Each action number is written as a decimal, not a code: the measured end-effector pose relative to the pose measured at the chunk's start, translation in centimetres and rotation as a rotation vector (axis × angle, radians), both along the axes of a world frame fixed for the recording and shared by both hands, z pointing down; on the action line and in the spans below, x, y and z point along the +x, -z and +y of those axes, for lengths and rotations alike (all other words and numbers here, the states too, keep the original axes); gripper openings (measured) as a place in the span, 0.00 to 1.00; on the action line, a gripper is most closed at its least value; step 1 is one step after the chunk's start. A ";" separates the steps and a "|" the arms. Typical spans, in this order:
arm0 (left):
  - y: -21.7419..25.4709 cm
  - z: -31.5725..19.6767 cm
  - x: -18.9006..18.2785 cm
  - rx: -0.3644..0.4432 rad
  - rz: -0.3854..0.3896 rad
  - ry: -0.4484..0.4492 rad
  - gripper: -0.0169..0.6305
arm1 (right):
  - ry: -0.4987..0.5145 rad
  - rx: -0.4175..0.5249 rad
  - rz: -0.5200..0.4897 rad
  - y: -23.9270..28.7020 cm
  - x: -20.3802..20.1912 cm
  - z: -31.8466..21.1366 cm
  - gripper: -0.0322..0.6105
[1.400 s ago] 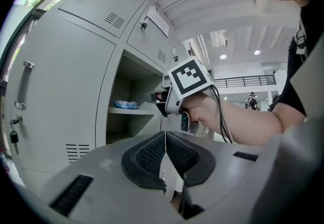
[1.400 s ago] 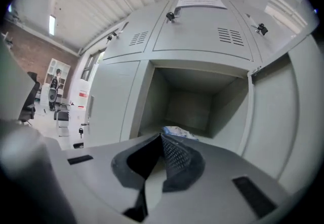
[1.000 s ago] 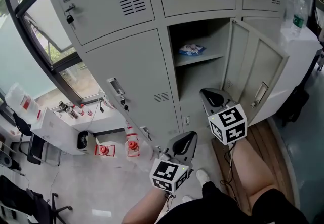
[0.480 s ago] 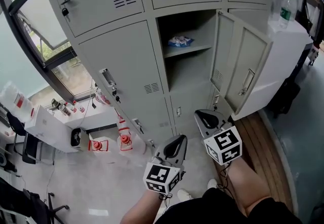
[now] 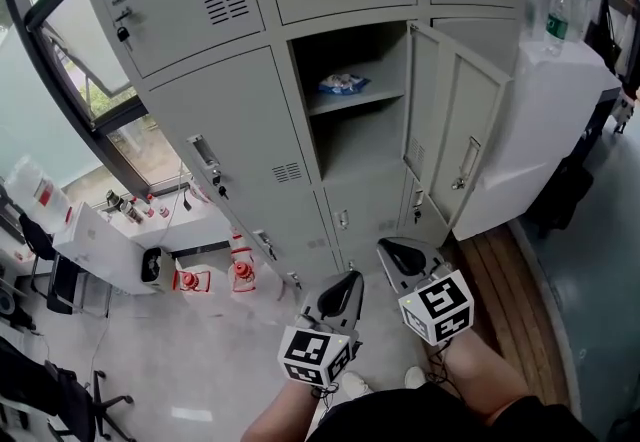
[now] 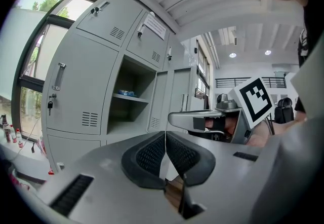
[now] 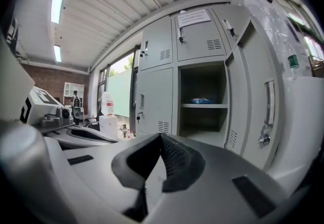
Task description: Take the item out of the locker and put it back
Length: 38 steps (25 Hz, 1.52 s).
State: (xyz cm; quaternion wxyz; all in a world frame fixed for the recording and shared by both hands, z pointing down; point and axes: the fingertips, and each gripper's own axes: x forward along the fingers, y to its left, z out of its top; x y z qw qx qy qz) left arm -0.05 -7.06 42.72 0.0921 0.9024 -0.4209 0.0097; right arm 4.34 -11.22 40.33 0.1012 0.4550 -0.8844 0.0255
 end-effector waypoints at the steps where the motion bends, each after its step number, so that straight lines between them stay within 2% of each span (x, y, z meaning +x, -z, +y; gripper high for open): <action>1: -0.1 0.2 0.4 -0.004 0.001 0.006 0.06 | 0.006 -0.004 -0.001 -0.1 0.5 0.3 0.13; 9: 0.3 1.5 3.4 -0.001 -0.006 0.064 0.05 | 0.067 -0.008 -0.009 -0.4 3.3 1.8 0.13; 20: 0.2 2.2 5.6 0.004 -0.022 0.132 0.05 | 0.149 -0.007 -0.015 -0.7 4.9 2.6 0.13; 38: 0.5 2.0 7.7 0.010 -0.051 0.136 0.05 | 0.167 -0.012 -0.034 -0.9 6.7 2.3 0.13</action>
